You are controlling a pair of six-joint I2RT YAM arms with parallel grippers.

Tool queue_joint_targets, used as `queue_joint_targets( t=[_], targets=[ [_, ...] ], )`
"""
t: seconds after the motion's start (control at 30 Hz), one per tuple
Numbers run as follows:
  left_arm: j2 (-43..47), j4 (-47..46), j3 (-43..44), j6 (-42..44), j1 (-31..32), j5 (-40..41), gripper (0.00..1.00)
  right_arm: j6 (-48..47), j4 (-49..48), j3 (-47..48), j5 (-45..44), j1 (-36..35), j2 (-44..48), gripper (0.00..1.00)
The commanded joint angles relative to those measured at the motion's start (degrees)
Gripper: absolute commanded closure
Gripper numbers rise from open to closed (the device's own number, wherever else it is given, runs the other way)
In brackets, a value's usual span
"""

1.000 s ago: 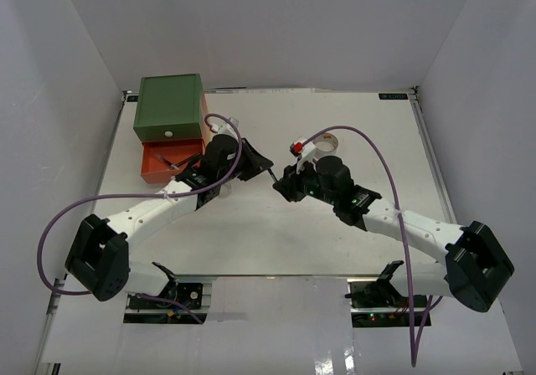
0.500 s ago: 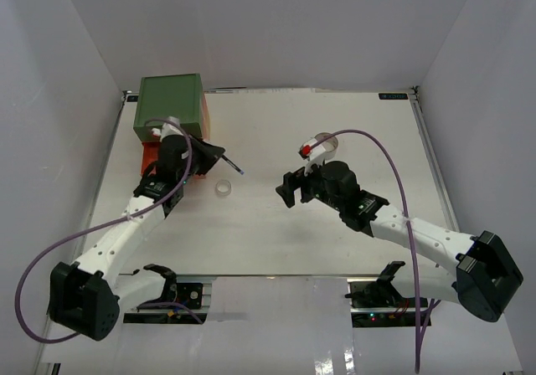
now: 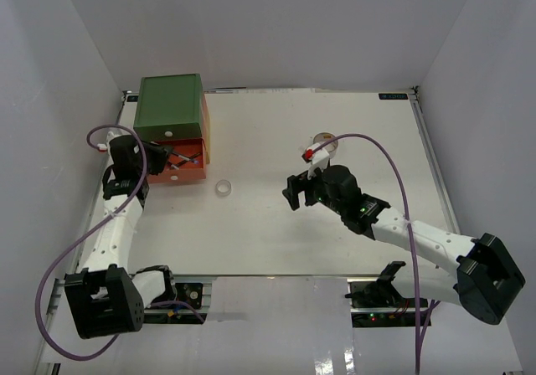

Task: Sort the stationery into containers
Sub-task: Place the pen in the drawer.

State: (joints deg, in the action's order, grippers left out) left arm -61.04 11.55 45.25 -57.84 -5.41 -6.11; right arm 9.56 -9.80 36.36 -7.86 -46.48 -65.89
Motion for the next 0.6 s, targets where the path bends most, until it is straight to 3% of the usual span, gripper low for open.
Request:
queue_joint_targets(
  t=[0.0,0.23,0.4,0.57],
  targets=[
    [-1.89,-1.7,0.27,-1.04,-2.76,-6.36,0.81,-1.39,-0.74,-0.85,-2.6,0.34,2.08,0.09],
    [-6.37,-0.92,2.73,-0.25,-3.73,-8.48,0.56,-2.79,-0.04,-1.11,-5.59,0.78,1.82,0.1],
    [-6.38,0.14,2.91,1.33,-4.87,-9.27,0.33,-4.9,-0.04,-0.77,-11.03,2.0,-0.47,0.09],
    [-4.8,1.63,3.96,4.14,-5.05,-9.97,0.18,-5.96,0.75,2.04,-6.83,9.81,-4.76,0.08]
  ],
)
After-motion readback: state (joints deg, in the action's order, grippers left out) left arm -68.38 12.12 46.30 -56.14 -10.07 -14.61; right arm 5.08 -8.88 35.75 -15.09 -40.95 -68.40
